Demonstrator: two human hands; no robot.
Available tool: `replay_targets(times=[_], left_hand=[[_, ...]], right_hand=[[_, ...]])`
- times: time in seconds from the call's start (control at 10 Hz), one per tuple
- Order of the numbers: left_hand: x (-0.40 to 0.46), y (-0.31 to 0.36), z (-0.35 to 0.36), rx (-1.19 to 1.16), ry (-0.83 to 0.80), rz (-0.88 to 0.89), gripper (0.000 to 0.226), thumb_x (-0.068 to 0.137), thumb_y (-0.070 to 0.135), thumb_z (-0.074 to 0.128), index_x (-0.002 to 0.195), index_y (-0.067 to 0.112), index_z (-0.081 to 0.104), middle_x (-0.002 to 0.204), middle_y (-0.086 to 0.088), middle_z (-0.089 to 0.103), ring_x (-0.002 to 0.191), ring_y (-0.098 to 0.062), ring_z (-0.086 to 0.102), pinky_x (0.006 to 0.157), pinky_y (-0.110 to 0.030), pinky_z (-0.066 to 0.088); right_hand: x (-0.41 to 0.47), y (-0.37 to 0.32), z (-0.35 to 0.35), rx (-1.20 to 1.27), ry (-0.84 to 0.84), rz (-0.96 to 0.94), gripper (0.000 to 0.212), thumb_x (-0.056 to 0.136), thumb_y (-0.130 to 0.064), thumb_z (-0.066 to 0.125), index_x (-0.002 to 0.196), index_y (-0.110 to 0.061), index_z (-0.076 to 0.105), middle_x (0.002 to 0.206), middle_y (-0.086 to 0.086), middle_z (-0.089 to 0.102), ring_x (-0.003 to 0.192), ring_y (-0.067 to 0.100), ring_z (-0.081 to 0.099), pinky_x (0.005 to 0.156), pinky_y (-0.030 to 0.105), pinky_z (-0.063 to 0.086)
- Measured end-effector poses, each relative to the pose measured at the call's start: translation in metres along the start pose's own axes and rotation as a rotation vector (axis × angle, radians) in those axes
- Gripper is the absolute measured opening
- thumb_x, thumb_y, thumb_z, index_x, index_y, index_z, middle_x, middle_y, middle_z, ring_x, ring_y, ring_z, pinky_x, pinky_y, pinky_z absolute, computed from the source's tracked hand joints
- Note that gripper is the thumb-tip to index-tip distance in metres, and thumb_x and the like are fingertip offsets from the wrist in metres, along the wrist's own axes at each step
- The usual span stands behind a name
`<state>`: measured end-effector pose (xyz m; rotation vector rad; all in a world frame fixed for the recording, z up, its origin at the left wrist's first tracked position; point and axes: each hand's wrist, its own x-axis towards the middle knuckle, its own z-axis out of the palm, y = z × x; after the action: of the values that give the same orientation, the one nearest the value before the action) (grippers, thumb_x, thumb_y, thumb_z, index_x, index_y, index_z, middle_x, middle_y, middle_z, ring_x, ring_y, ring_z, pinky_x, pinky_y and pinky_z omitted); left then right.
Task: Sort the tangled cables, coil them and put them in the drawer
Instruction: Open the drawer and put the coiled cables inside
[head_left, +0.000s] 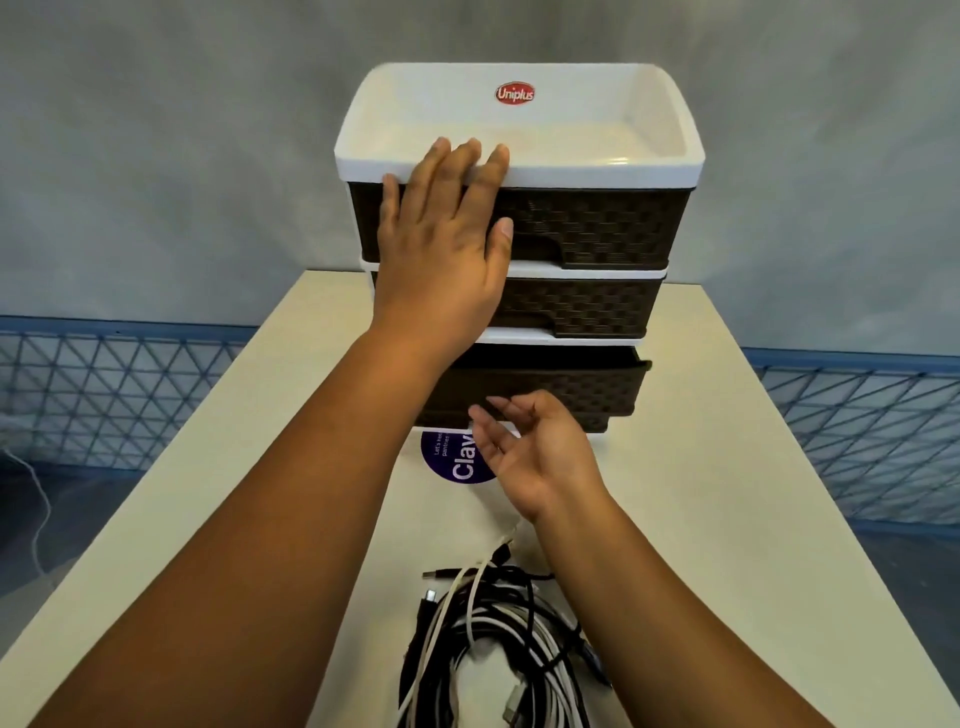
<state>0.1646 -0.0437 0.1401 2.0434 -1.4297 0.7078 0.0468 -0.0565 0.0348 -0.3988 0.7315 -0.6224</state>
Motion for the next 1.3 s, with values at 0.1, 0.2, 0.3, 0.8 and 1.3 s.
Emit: replay_targets(times=[0.1, 0.2, 0.3, 0.8, 1.3], left_hand=[[0.000, 0.000, 0.000, -0.009, 0.000, -0.007, 0.052, 0.103, 0.040, 0.035, 0.153, 0.026, 0.027, 0.160, -0.002, 0.025, 0.150, -0.023, 0.012, 0.120, -0.045, 0.000], [0.000, 0.001, -0.001, -0.016, 0.003, -0.006, 0.052, 0.103, 0.039, 0.034, 0.153, 0.026, 0.028, 0.160, -0.002, 0.026, 0.150, -0.023, 0.013, 0.120, -0.045, 0.000], [0.001, 0.002, -0.002, -0.017, -0.001, -0.006, 0.051, 0.103, 0.038, 0.034, 0.153, 0.025, 0.028, 0.159, -0.002, 0.026, 0.150, -0.023, 0.013, 0.120, -0.045, 0.001], [-0.004, 0.000, -0.010, 0.016, -0.092, 0.019, 0.056, 0.105, 0.036, 0.030, 0.156, 0.027, 0.010, 0.165, -0.004, 0.007, 0.152, -0.023, 0.001, 0.119, -0.046, -0.004], [-0.198, -0.015, -0.052, -0.506, -0.367, 0.213, 0.045, 0.103, 0.042, 0.030, 0.117, 0.016, 0.064, 0.117, 0.001, 0.063, 0.111, -0.013, 0.054, 0.091, -0.039, 0.049]], right_hand=[[-0.026, 0.011, -0.011, 0.001, -0.042, 0.008, 0.013, 0.093, -0.004, 0.048, 0.087, -0.003, 0.059, 0.102, 0.015, 0.065, 0.098, 0.033, 0.069, 0.093, 0.040, 0.052], [-0.046, 0.017, -0.021, 0.032, -0.064, 0.008, 0.012, 0.092, -0.004, 0.049, 0.092, -0.001, 0.061, 0.095, 0.015, 0.068, 0.094, 0.033, 0.071, 0.087, 0.038, 0.055], [-0.060, 0.024, -0.023, 0.051, -0.070, 0.026, 0.011, 0.092, -0.005, 0.051, 0.096, -0.001, 0.060, 0.100, 0.016, 0.068, 0.094, 0.033, 0.073, 0.087, 0.038, 0.055], [-0.077, 0.032, -0.023, 0.053, -0.047, 0.034, 0.022, 0.094, -0.009, 0.050, 0.112, -0.003, 0.061, 0.112, 0.017, 0.067, 0.093, 0.033, 0.073, 0.075, 0.034, 0.056], [-0.162, 0.024, -0.103, -0.861, 0.118, -0.147, 0.015, 0.097, -0.017, 0.055, 0.102, -0.009, 0.066, 0.086, 0.005, 0.071, 0.066, 0.017, 0.061, 0.064, 0.031, 0.046]])
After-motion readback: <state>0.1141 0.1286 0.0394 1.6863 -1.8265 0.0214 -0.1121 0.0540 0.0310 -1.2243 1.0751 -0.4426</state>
